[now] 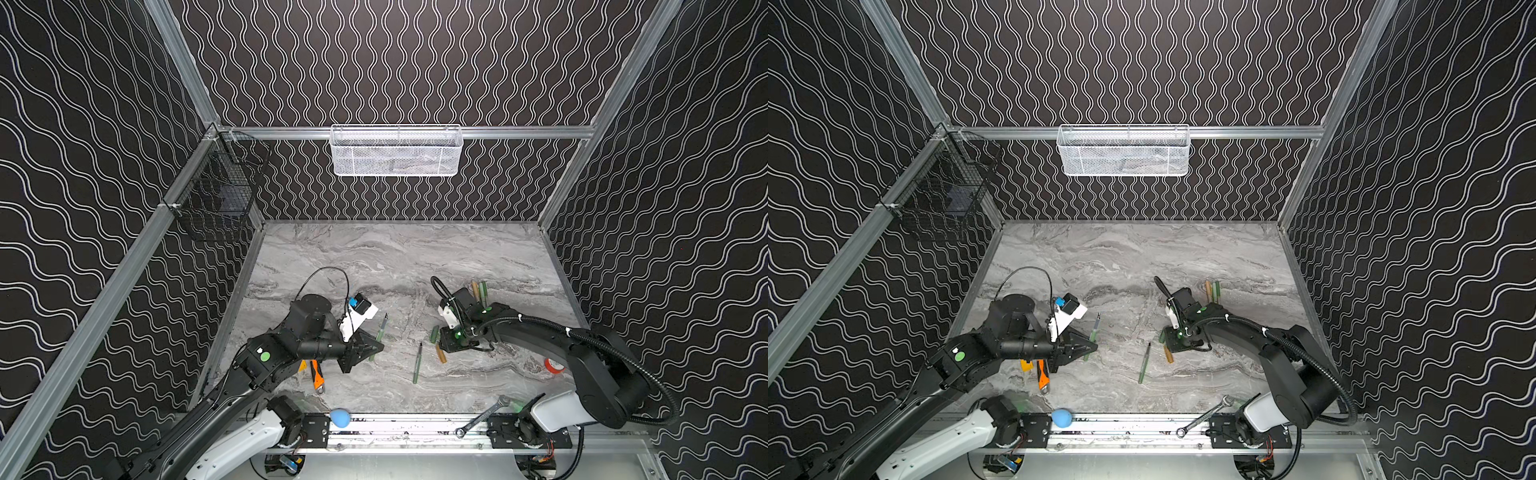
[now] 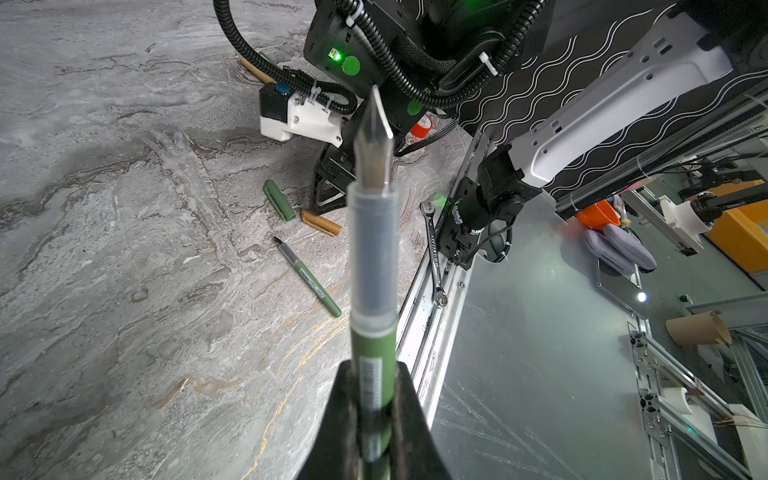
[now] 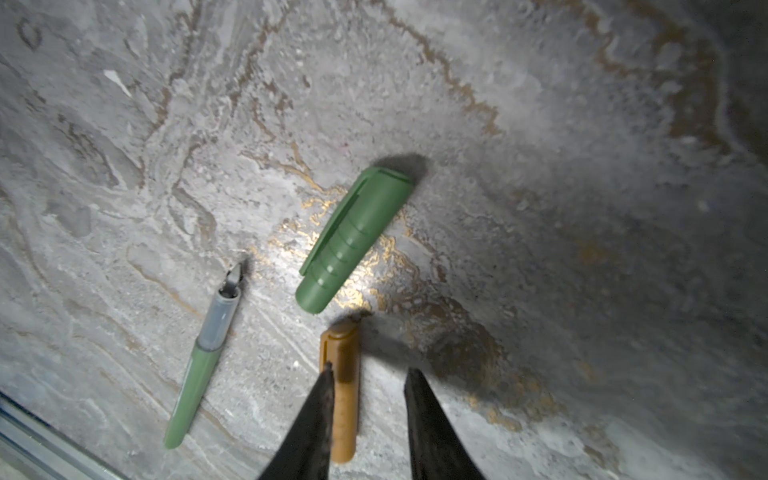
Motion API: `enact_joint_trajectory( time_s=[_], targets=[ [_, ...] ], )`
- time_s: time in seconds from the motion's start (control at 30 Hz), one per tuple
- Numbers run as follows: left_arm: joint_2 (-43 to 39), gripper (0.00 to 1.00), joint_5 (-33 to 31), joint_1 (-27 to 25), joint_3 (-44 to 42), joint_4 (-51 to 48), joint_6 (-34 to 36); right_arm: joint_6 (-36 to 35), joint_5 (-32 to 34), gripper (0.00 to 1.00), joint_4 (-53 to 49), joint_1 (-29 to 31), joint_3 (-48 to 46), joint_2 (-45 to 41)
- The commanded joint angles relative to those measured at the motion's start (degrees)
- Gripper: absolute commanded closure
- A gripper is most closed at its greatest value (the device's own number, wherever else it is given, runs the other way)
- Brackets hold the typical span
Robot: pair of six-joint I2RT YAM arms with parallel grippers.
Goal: Insert the pens into the pen caps
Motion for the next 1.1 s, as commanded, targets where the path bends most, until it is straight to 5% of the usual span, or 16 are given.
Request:
enact_joint_trajectory(
  time_s=[0.0,0.7,1.07],
  targets=[
    [0.0,1.0,0.5,0.1,-0.2,1.7,1.4,0.3,-0.5,0.7,-1.3,0.3,0.3,0.6],
    [0.1,1.0,0.4,0.6,-0.4,1.9,1.4,2.2,3.4,0.73,-3.8,5.7,3.0,5.0],
    [0.8,1.0,0.9,0.9,-0.4,2.1,1.4,3.8,4.8,0.87,-4.2,7.5,5.2,5.3]
  ],
)
